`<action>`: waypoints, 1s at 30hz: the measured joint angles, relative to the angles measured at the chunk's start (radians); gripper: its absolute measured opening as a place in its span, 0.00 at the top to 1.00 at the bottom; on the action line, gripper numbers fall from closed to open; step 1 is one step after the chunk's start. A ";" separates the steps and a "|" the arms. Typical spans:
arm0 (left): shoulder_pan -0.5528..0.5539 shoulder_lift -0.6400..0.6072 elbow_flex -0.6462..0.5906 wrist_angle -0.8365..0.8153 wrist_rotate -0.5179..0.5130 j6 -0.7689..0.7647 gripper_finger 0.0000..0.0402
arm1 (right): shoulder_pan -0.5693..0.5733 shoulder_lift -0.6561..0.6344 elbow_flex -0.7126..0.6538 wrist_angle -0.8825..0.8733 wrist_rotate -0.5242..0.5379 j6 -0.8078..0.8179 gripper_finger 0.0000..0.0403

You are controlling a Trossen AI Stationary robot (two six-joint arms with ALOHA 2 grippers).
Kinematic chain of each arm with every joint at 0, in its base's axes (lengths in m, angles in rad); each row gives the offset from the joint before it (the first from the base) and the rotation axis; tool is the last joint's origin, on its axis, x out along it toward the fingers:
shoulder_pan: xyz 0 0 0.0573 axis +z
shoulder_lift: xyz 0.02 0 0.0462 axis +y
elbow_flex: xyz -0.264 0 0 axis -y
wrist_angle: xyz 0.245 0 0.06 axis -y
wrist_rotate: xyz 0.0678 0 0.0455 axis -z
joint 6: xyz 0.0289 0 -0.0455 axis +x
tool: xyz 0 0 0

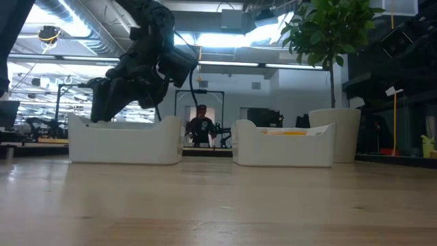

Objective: Pick and place medicine bottles into bin by pill shape (circle, oval)
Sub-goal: Put the yellow pill bottle into the left white bin, then return to Home Position

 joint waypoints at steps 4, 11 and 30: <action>0.000 -0.001 0.045 -0.036 -0.024 0.000 0.59 | 0.000 0.000 0.000 0.000 0.000 0.000 0.31; -0.023 -0.003 0.173 -0.109 -0.030 0.004 0.59 | 0.000 0.000 0.000 0.000 0.000 0.000 0.31; -0.426 -0.297 0.413 0.085 -0.470 0.247 0.59 | 0.000 0.000 0.000 0.000 0.000 0.000 0.31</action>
